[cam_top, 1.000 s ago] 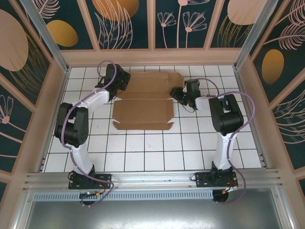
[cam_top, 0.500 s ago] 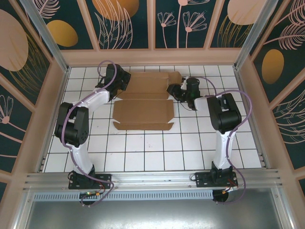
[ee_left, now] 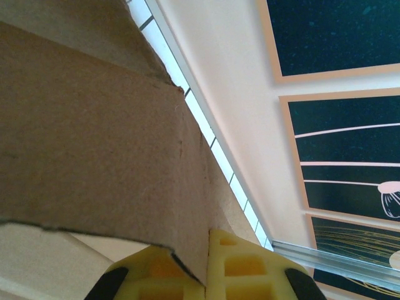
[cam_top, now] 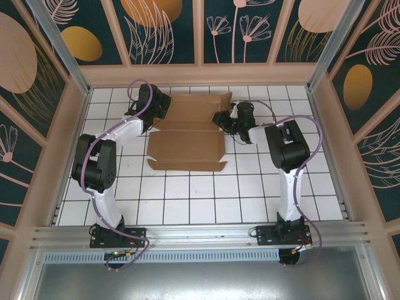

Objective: Fold the paper box

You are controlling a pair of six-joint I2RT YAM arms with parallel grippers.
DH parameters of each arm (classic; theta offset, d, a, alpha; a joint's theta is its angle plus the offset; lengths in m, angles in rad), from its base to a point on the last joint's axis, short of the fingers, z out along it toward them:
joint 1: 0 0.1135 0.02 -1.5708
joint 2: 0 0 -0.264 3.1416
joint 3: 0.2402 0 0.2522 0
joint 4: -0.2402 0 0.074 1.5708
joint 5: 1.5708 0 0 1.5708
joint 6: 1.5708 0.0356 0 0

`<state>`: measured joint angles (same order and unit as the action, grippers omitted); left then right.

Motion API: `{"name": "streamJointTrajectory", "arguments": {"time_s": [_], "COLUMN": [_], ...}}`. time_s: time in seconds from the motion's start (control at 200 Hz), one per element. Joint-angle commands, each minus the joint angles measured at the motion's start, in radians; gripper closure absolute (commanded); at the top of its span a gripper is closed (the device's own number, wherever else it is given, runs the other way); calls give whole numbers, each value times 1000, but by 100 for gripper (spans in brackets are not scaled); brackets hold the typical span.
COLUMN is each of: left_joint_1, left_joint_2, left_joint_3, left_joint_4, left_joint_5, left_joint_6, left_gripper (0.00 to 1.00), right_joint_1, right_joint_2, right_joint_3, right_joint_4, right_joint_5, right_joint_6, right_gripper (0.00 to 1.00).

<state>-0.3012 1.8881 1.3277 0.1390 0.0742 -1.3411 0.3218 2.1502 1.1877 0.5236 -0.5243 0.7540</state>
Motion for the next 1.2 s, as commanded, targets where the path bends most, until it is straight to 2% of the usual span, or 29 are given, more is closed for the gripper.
{"name": "streamJointTrajectory", "arguments": {"time_s": [0.0,0.205,0.365,0.495,0.586,0.661,0.741,0.841,0.991,1.191], "left_joint_1": [-4,2,3,3,4,3,2,3,3,3], "left_joint_2": [32,42,55,59,61,61,63,62,68,91], "left_joint_3": [-42,-14,5,10,13,11,10,9,15,55], "left_joint_4": [-119,-142,-145,-151,-154,-157,-156,-155,-154,-144], "left_joint_5": [32,24,31,40,44,49,55,57,66,102], "left_joint_6": [-19,-25,-25,-24,-17,-13,-14,-18,-18,-24], "left_gripper": [100,100,100,100,100,100,100,100,100,100], "right_joint_1": [-15,-70,-148,-219,-232,-229,-223,-199,-146,-113], "right_joint_2": [-117,-354,-517,-566,-536,-448,-357,-284,-250,-268], "right_joint_3": [-74,-269,-406,-445,-379,-242,-159,-101,-60,-88], "right_joint_4": [22,66,166,215,91,-75,-115,-115,-160,-153], "right_joint_5": [-37,-70,-70,48,191,248,268,233,92,-11], "right_joint_6": [-63,-199,-234,-257,-358,-476,-592,-762,-933,-995], "right_gripper": [56,59,68,69,72,72,71,67,61,58]}}
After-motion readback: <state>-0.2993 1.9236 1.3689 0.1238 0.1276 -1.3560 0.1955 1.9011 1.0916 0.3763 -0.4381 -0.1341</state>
